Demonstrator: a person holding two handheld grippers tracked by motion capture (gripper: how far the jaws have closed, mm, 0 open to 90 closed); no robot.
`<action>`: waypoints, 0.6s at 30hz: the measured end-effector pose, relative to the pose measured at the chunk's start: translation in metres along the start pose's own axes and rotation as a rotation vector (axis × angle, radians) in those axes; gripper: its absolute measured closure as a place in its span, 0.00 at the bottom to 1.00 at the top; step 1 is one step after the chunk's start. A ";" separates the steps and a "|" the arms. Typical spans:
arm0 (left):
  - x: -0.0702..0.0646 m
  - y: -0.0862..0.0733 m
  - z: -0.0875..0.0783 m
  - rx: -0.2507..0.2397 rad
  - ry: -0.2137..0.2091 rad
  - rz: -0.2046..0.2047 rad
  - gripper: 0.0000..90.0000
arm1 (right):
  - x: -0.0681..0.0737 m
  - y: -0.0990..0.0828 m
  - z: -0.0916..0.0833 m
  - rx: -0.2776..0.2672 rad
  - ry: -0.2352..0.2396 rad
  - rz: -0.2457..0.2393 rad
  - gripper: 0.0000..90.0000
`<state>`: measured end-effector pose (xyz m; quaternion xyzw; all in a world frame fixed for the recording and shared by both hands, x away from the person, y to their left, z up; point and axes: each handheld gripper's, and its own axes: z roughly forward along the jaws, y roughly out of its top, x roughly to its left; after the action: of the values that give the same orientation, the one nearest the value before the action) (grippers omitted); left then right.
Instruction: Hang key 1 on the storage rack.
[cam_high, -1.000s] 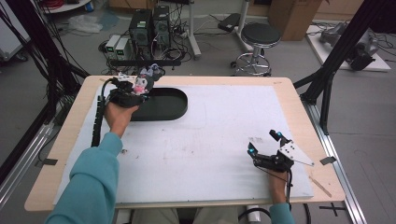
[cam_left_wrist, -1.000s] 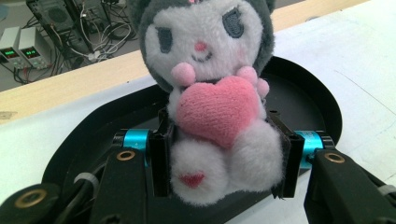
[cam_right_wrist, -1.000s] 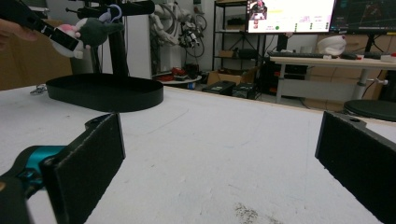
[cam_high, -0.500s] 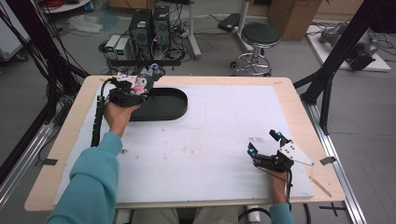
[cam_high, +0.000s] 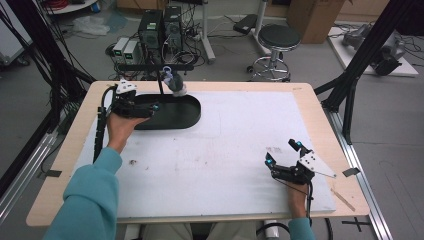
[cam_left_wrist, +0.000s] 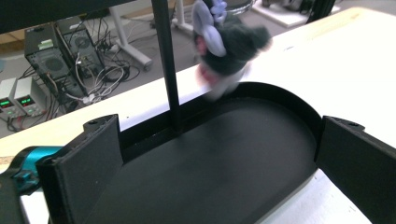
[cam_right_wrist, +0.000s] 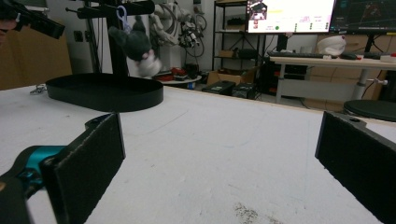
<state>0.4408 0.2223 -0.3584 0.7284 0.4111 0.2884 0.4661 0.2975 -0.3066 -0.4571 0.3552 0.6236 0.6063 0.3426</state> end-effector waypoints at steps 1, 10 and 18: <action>0.001 -0.002 -0.003 -0.016 -0.011 0.004 0.02 | 0.000 0.000 0.000 0.000 -0.001 0.001 0.01; 0.005 -0.027 -0.046 -0.244 -0.162 0.031 0.02 | 0.000 0.000 0.001 0.000 -0.002 -0.008 0.01; -0.003 -0.057 -0.090 -0.351 -0.227 0.070 0.02 | 0.001 0.000 0.000 0.005 0.000 -0.001 0.01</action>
<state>0.3483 0.2720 -0.3746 0.6776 0.2740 0.2878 0.6188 0.2974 -0.3056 -0.4570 0.3557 0.6255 0.6045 0.3418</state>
